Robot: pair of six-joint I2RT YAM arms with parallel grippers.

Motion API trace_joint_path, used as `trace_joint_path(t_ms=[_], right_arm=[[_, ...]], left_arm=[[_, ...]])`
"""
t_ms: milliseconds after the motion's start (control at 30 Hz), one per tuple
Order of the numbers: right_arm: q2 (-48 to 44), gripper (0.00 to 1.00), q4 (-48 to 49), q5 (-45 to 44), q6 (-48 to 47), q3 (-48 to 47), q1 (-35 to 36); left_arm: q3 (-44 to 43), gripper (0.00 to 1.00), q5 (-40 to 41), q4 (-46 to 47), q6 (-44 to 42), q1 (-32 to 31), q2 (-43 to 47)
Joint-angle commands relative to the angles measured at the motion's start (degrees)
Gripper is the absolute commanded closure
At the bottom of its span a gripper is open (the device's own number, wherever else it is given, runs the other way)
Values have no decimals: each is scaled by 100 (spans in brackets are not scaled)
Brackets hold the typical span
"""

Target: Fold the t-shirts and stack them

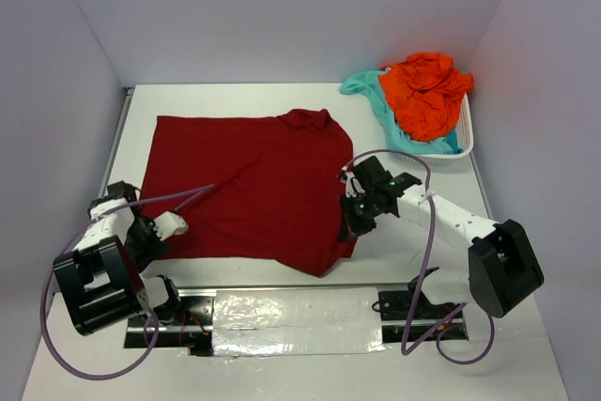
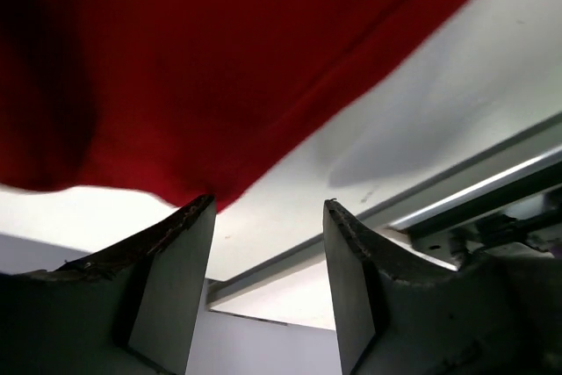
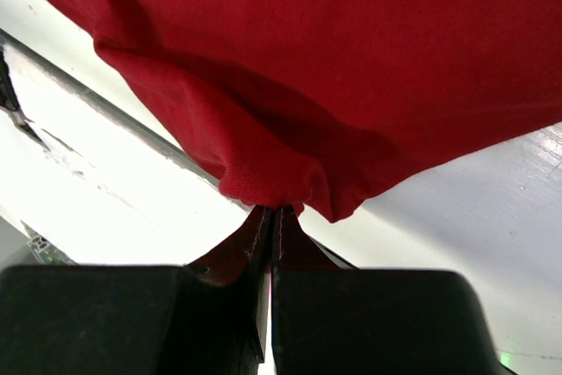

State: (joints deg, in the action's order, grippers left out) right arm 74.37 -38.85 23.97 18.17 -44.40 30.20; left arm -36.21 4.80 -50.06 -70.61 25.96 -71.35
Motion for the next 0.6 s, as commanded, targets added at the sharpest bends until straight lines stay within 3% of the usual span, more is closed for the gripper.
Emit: trace_joint_path(t_ms=[0,67,200,267,400,433,567], right_arm=[[-247,100,159,-24,46,46,-110],[-317,100,132,-23,133,46,-233],[-633,100,115,3,213,133,-523],[-766,100,88,20,204,212,-602],[-880,100,53,64,204,344,-620],[-889,100,97,73,213,388,-620],[-968,100,150,117,248,432,-629]], left_arm=[[78,36,118,-152,-216,-3,43],[131,38,100,-171,-217,6,34],[412,57,179,259,-50,-3,16],[491,61,214,689,125,6,-1],[413,96,206,1296,574,-3,-2],[378,100,197,1323,696,-3,7],[71,100,-74,869,680,-3,139]])
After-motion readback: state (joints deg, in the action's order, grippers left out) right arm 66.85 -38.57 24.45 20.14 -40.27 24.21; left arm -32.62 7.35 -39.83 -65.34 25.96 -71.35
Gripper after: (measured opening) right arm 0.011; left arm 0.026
